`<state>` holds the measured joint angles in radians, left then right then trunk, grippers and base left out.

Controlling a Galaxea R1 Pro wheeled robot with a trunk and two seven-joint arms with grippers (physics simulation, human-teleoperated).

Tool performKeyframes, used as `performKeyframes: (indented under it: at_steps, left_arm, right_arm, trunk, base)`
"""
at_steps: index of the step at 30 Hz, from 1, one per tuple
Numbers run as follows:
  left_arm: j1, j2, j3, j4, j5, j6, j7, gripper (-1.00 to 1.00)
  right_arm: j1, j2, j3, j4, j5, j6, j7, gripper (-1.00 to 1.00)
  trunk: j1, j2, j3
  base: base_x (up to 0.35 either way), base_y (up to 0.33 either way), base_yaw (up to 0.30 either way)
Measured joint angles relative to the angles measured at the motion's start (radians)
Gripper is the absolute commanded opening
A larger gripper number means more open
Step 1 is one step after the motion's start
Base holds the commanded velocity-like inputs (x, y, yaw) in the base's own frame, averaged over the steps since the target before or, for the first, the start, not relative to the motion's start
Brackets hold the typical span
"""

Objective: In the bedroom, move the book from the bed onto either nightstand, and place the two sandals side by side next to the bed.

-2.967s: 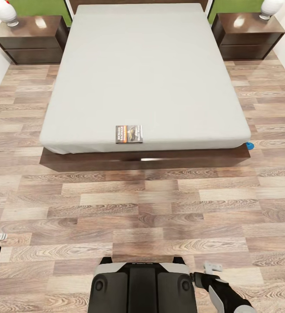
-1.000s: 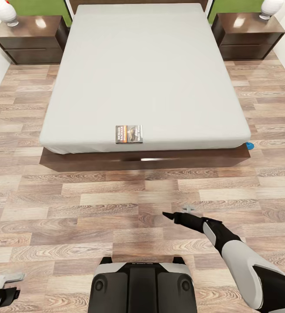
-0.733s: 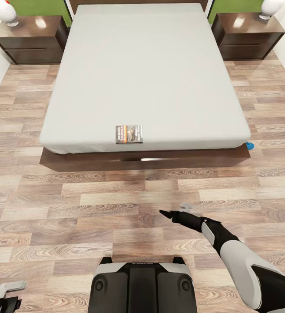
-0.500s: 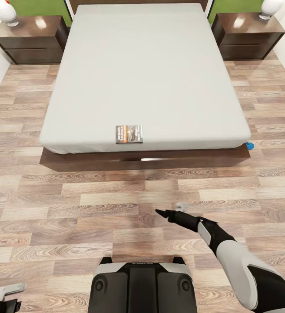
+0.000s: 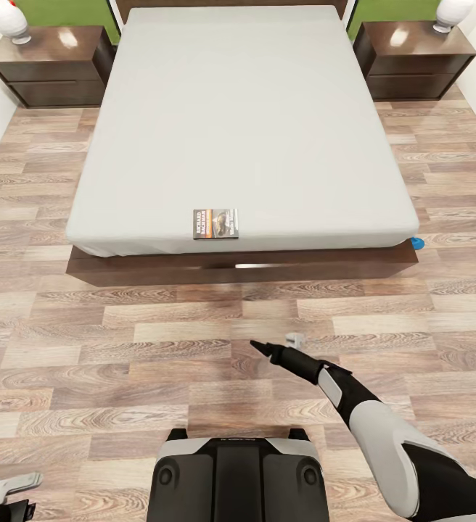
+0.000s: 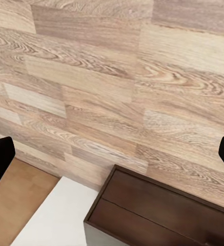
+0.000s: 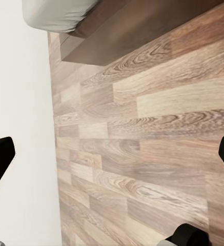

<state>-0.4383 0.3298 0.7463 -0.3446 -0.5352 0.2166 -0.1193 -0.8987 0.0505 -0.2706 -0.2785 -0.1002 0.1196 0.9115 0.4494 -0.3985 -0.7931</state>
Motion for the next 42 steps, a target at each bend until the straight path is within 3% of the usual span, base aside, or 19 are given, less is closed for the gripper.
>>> performKeyframes:
  at_steps: [15, 42]
  left_arm:
    - [0.000, -0.001, 0.000, 0.000, 0.002, 0.001, -0.001, 1.00]
    - [0.000, -0.002, -0.001, 0.000, 0.003, 0.002, -0.001, 1.00]
  right_arm:
    - [0.002, -0.005, 0.001, -0.004, -0.005, -0.011, 0.097, 1.00]
    - [0.006, -0.008, 0.000, -0.004, -0.008, -0.015, 0.112, 1.00]
  trunk:
    - [0.000, 0.000, 0.000]
    - [0.000, 0.000, 0.000]
  base:
    - [0.000, 0.089, 0.000]
    - [0.060, 0.100, 0.000]
